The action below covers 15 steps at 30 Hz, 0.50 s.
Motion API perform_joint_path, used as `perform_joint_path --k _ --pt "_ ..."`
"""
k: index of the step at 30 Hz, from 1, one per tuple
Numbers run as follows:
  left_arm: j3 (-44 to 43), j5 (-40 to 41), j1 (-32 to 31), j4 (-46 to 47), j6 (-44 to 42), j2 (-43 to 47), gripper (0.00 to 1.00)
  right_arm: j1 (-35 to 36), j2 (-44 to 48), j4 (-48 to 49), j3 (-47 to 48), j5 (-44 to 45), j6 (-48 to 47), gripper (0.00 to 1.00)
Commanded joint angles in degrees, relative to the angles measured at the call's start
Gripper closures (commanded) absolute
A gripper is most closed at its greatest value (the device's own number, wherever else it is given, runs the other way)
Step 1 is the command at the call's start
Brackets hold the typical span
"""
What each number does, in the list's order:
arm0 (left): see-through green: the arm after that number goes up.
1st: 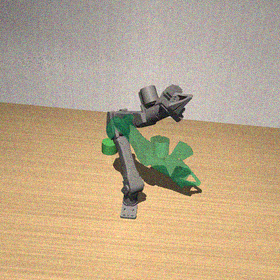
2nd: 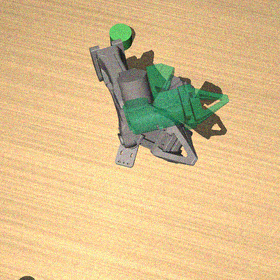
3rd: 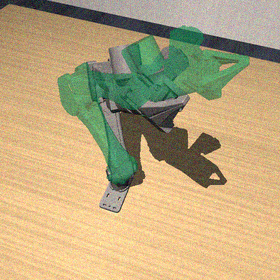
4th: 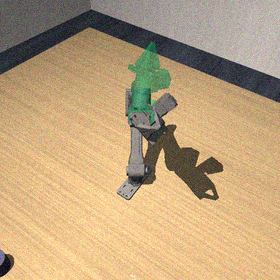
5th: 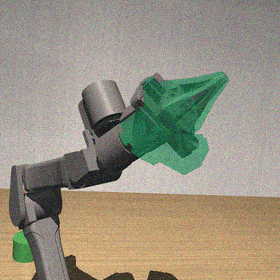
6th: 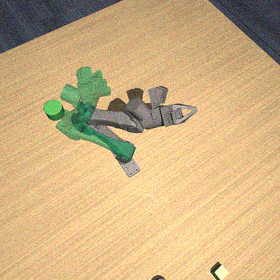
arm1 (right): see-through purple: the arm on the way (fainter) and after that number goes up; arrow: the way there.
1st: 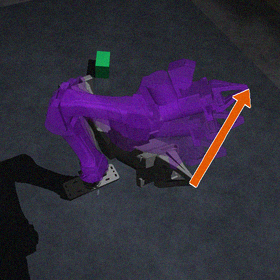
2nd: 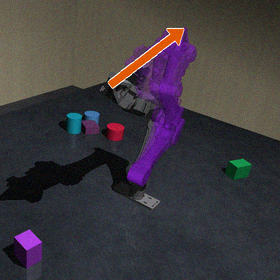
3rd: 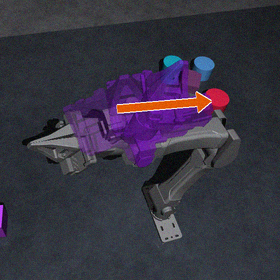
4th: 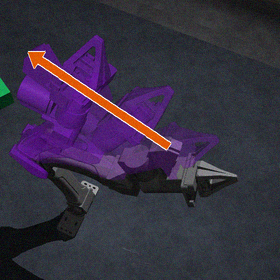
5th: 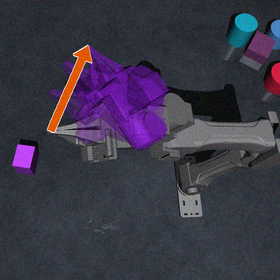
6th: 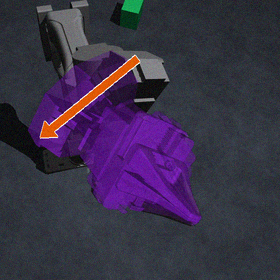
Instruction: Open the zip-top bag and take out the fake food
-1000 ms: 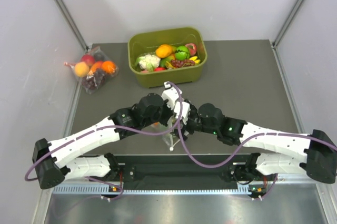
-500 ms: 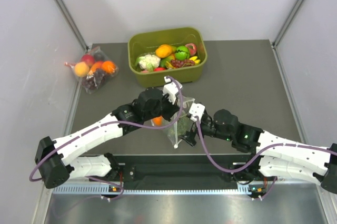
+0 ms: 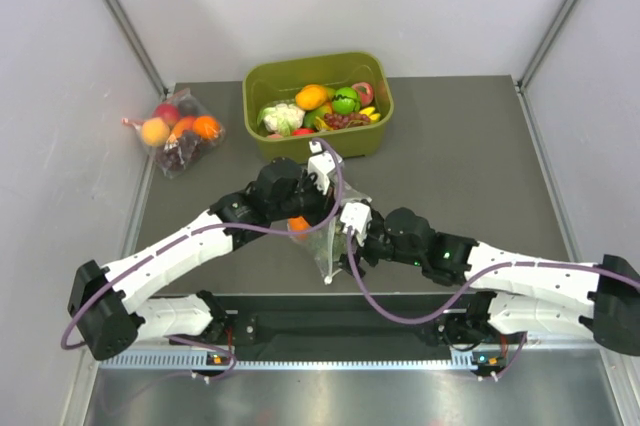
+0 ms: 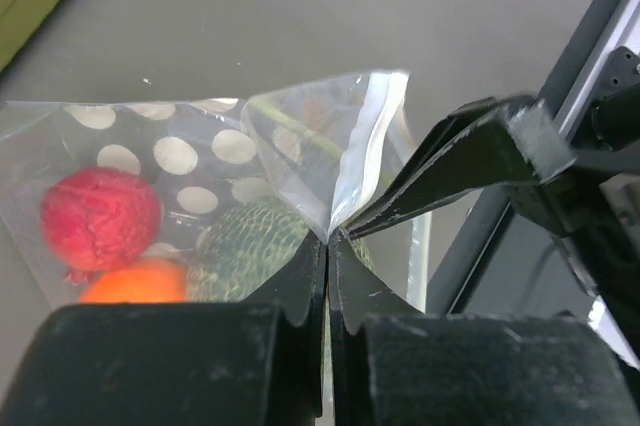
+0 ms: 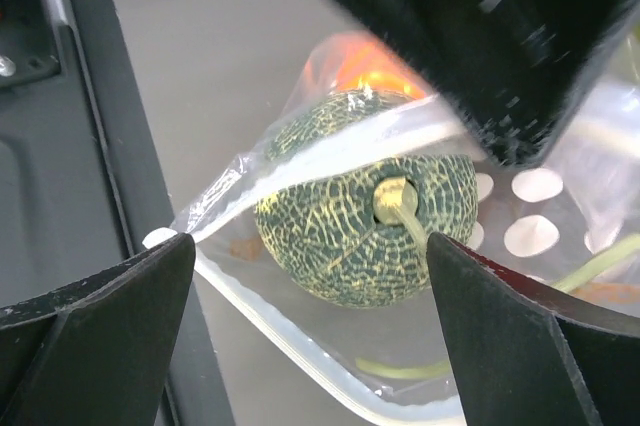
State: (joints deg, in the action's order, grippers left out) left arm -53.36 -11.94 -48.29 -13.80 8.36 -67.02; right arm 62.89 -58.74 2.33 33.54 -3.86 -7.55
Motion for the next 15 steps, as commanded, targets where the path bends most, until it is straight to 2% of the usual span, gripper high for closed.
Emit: perform_joint_path --k 1,10,15 --pt "-2.71 -7.12 2.84 0.71 1.31 0.84 1.0 -0.49 -2.34 3.91 3.55 0.25 -2.64 0.02" --pt "-2.53 -13.1 4.7 -1.67 -0.1 0.58 1.0 -4.09 -0.76 4.7 3.81 -1.24 -7.12 0.01" --pt "-2.62 -14.86 4.7 -1.93 -0.8 0.49 1.0 -9.79 -3.12 6.1 4.25 -9.75 -5.81 0.0"
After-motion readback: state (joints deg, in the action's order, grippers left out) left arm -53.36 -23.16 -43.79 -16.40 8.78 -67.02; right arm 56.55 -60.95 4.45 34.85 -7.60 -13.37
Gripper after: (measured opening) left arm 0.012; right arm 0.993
